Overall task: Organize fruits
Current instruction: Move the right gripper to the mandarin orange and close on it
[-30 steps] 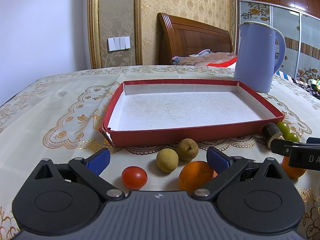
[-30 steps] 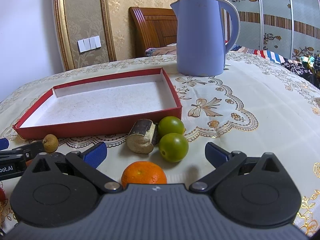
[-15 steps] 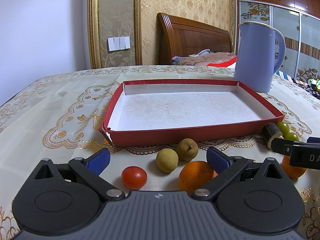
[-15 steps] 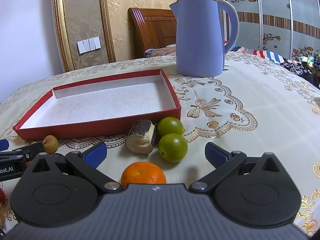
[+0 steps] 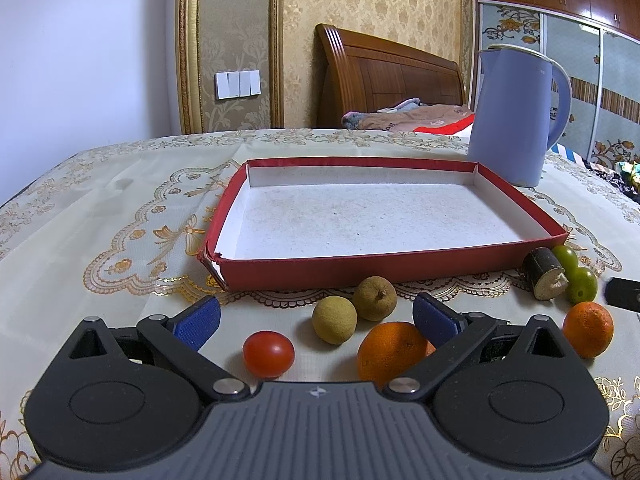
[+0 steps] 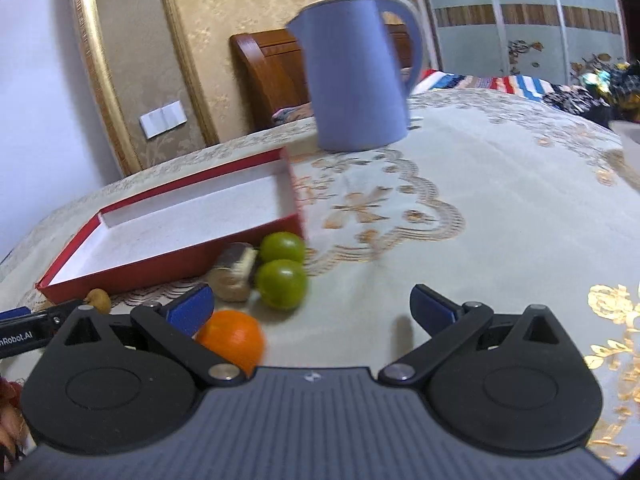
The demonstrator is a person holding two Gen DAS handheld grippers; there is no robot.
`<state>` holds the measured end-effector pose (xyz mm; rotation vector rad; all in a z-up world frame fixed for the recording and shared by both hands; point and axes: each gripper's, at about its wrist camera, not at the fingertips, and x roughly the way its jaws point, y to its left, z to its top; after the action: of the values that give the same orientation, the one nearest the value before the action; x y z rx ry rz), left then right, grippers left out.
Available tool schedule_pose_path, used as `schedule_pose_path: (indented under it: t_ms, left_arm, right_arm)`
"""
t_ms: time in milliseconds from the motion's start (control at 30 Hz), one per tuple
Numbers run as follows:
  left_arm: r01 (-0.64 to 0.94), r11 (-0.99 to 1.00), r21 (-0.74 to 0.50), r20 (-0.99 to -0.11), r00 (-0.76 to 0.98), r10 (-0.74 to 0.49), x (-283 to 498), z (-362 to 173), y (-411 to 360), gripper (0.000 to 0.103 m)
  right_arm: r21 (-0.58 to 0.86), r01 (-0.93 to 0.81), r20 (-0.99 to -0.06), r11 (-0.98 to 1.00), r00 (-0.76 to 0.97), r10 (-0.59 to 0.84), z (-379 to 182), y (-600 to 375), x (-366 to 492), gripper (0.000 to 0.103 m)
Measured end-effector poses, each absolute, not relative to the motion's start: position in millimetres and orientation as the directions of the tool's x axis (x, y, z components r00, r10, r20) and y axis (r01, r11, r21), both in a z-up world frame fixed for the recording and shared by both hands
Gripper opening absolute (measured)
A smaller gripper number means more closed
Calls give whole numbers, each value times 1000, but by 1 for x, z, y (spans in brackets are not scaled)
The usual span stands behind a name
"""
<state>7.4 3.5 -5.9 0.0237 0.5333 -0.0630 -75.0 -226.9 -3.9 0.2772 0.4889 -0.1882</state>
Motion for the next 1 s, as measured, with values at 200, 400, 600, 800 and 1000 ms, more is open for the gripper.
schedule_pose_path:
  t_ms: [200, 400, 600, 800, 1000]
  left_arm:
    - [67, 998, 0, -512, 857, -58, 8, -6, 4, 103]
    - [69, 998, -5, -515, 855, -62, 10, -6, 7, 103]
    - [70, 998, -5, -515, 855, -62, 9, -5, 7, 103]
    - [69, 998, -6, -515, 855, -62, 9, -5, 7, 103]
    - [69, 998, -5, -515, 855, -62, 9, -5, 7, 103]
  right_arm:
    - [83, 158, -497, 984, 863, -96, -7, -203, -82, 103]
    - [51, 87, -547, 995, 836, -45, -10, -183, -67, 84]
    - [51, 57, -565, 997, 825, -18, -13, -176, -62, 74]
    - [32, 3, -571, 999, 821, 16, -14, -164, -58, 57]
    - [19, 9, -574, 1000, 819, 4, -13, -161, -58, 54]
